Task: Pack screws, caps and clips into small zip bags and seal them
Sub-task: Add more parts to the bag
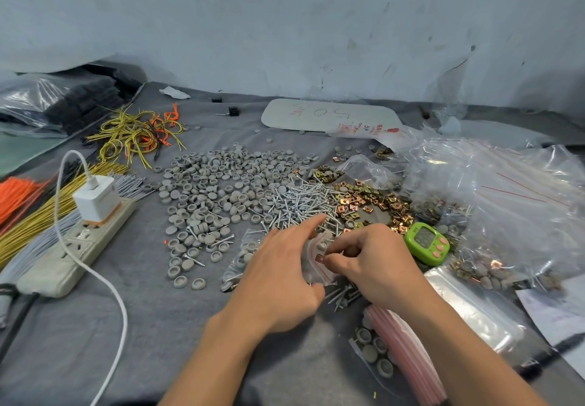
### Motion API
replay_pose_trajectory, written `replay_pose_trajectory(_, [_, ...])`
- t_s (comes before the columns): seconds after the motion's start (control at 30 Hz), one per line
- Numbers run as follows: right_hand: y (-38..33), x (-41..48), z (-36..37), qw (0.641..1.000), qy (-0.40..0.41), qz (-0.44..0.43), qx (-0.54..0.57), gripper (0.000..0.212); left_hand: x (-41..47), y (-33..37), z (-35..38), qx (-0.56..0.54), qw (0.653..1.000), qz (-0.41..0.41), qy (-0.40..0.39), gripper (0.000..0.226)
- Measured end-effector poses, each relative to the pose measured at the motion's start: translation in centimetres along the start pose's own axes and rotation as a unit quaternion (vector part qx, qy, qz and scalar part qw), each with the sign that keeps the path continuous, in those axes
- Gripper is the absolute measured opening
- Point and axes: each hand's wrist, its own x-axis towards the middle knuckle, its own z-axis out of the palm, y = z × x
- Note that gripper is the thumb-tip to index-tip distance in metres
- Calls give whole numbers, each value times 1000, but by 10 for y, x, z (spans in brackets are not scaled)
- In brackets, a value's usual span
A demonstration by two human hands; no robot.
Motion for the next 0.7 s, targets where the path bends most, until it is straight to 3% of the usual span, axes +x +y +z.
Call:
replay_pose_trajectory(0.13, [-4, 1, 4, 1000, -28, -4, -6, 25, -2, -1, 0, 42, 999, -28, -12, 104])
replay_pose_trajectory(0.27, [-6, 3, 5, 999, -38, -1, -38, 22, -3, -4, -18, -44, 997, -18, -59, 102])
replay_pose_trajectory(0.37, [-4, 4, 5, 997, -42, -2, -58, 32, -3, -21, -39, -113, 989, -72, 59, 74])
replay_pose_trajectory(0.47, [-2, 5, 6, 996, -49, 1, -73, 31, -1, -39, -45, -58, 968, -180, 162, 39])
replay_pose_trajectory(0.7, [-2, 6, 6, 994, -64, -4, -86, 31, -2, -45, -31, 24, 975, -200, 97, 26])
